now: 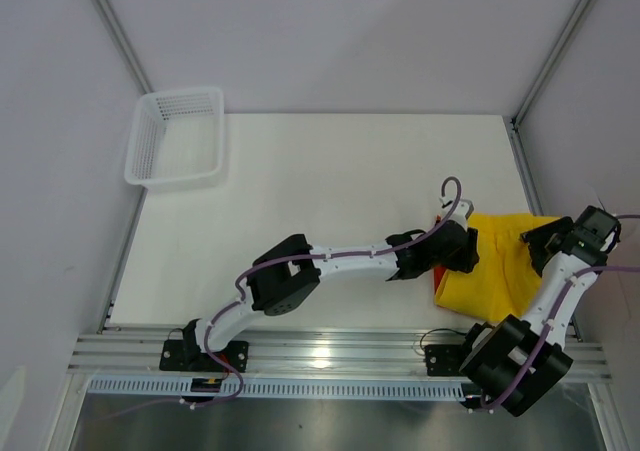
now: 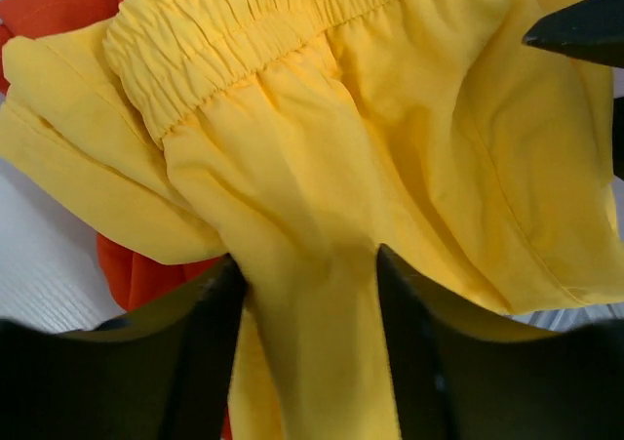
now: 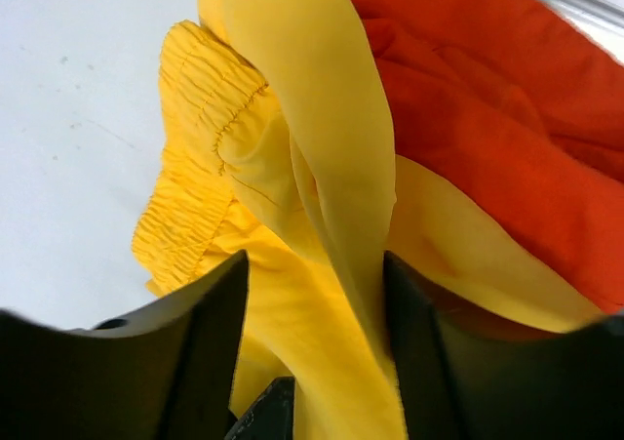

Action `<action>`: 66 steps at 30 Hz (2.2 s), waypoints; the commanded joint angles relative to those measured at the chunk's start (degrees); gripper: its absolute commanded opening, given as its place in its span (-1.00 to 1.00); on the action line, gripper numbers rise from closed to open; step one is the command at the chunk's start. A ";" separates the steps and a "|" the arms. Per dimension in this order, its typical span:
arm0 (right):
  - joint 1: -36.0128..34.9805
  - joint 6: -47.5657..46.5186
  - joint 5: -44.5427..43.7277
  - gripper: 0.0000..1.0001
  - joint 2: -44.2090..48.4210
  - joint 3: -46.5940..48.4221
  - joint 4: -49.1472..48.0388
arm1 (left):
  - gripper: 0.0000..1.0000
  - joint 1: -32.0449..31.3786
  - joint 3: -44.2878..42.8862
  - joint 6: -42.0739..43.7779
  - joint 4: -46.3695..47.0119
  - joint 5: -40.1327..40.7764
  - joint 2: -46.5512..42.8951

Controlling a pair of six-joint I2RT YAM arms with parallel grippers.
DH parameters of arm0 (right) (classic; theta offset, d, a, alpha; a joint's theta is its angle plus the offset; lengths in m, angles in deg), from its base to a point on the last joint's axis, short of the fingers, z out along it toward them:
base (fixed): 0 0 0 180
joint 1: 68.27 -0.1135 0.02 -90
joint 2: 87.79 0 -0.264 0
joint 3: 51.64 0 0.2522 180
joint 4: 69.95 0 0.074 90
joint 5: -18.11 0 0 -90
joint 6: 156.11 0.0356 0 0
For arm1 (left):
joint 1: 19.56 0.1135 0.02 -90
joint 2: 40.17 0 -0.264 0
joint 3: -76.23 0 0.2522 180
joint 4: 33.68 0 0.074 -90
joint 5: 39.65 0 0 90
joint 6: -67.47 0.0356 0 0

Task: Fold and stack the shorts
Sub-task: Neatly place the folded shorts to the corner

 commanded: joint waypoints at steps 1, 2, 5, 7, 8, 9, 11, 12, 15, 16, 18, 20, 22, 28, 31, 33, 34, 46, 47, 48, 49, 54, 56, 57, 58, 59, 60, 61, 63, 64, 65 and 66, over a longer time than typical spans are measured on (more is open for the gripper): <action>0.30 0.43 -6.10 0.24 0.57 3.71 0.55 | 0.20 -0.12 -1.05 -0.98 -0.94 0.05 -0.92; 0.30 0.51 -7.00 0.27 0.66 4.84 1.51 | 0.26 -0.12 -0.96 -0.89 -1.72 0.66 -2.49; 0.30 1.04 -9.19 0.29 1.01 5.73 2.22 | 0.47 0.23 1.93 -0.28 -3.65 2.86 -5.40; 0.30 1.48 -10.52 0.31 1.54 6.43 2.31 | 0.50 0.84 3.08 -0.36 -4.54 3.48 -8.12; 0.30 1.92 -12.79 0.31 2.59 6.79 2.49 | 0.53 1.02 5.17 -0.71 -4.63 3.65 -9.09; 0.12 2.01 -13.42 0.34 3.29 7.66 2.40 | 0.54 1.71 5.54 -0.80 -4.55 3.57 -10.58; -1.37 2.10 -15.61 0.37 4.61 8.89 2.40 | 0.58 2.60 6.77 -0.98 -4.54 2.96 -11.56; -2.16 2.10 -16.93 0.39 5.23 10.99 2.92 | 0.59 3.38 6.95 -1.06 -4.63 2.78 -11.99; -5.06 0.96 -17.39 0.43 6.28 13.29 3.10 | 0.63 4.97 7.04 -1.94 -4.90 1.37 -12.26; -5.50 0.78 -16.42 0.43 6.37 14.08 2.84 | 0.64 5.32 7.21 -2.12 -4.64 1.11 -12.61; -5.77 -1.23 -5.82 0.36 6.81 13.47 0.92 | 0.64 5.68 8.43 -2.21 -3.50 0.32 -13.31; -5.51 -0.28 -1.32 0.23 6.73 11.19 -0.23 | 0.63 5.68 9.15 -2.21 -1.04 -0.47 -14.37; -4.72 0.60 7.99 -0.02 6.46 8.30 -2.77 | 0.62 5.68 9.24 -2.12 0.98 -3.44 -14.46; -2.08 6.91 29.78 -0.79 6.38 -5.76 -20.15 | 0.54 5.85 4.14 -3.61 0.28 -8.47 -8.93; -2.08 8.60 34.20 -0.97 6.11 -10.34 -26.06 | 0.55 6.11 6.23 -5.63 3.08 -9.26 -7.87; -1.99 9.39 36.57 -1.00 4.62 -13.24 -29.31 | 0.56 6.64 7.21 -6.42 4.50 -9.88 -7.69; -1.99 9.48 37.19 -1.00 3.92 -14.03 -30.98 | 0.56 6.90 8.17 -6.77 5.64 -10.23 -7.61; -1.81 6.41 32.72 -1.00 -11.73 -21.25 -37.07 | -0.04 7.52 5.54 -6.94 4.86 -11.29 -1.81; -1.90 6.32 32.46 -1.00 -11.56 -20.81 -36.72 | -0.09 7.61 5.28 -7.48 4.68 -11.29 -0.76; -2.07 6.14 31.58 -1.00 -11.21 -20.46 -36.10 | -0.14 7.70 5.02 -7.83 4.42 -11.29 -0.31; -2.34 5.70 31.23 -1.00 -10.16 -20.11 -34.97 | -0.24 7.70 4.50 -8.18 3.98 -11.29 0.21; -3.04 4.38 29.73 -1.00 -6.64 -16.42 -30.57 | -0.43 7.79 1.86 -8.71 -0.91 -10.76 2.50; -3.22 4.38 30.52 -1.00 -4.97 -15.10 -28.98 | -0.43 7.79 -0.07 -8.27 -1.73 -10.76 2.94; -3.31 4.38 30.69 -1.00 -4.44 -13.09 -26.98 | -0.43 7.79 -1.12 -8.10 -2.95 -10.76 3.12; -3.57 4.21 30.70 -0.98 -3.83 -11.94 -25.91 | -0.40 7.96 -1.48 -7.75 -3.49 -10.67 3.12; -3.74 3.60 30.78 -0.96 -2.51 -9.49 -23.73 | -0.36 8.22 -1.66 -7.57 -3.66 -10.93 2.34; -4.09 3.24 30.78 -0.94 -1.89 -8.25 -22.66 | -0.31 8.40 -1.05 -7.48 -3.41 -11.28 1.63; -4.97 2.28 30.18 -0.87 -0.49 -7.02 -21.52 | -0.14 8.84 -0.35 -6.87 -3.14 -11.29 0.58; -6.29 1.14 29.03 -0.74 0.74 -3.34 -18.35 | 0.10 9.28 1.41 -5.38 -2.53 -11.29 -3.79; -7.95 0.61 28.33 -0.54 1.36 -2.19 -17.47 | 0.17 9.80 2.20 -4.68 -2.35 -11.29 -5.65; -8.92 -0.09 26.67 -0.42 2.58 -1.22 -16.25 | 0.22 9.98 4.55 -4.15 -2.52 -11.29 -7.58; -9.89 -0.36 25.70 -0.13 3.21 0.36 -15.97 | 0.35 10.50 5.36 -2.84 -2.70 -11.20 -11.69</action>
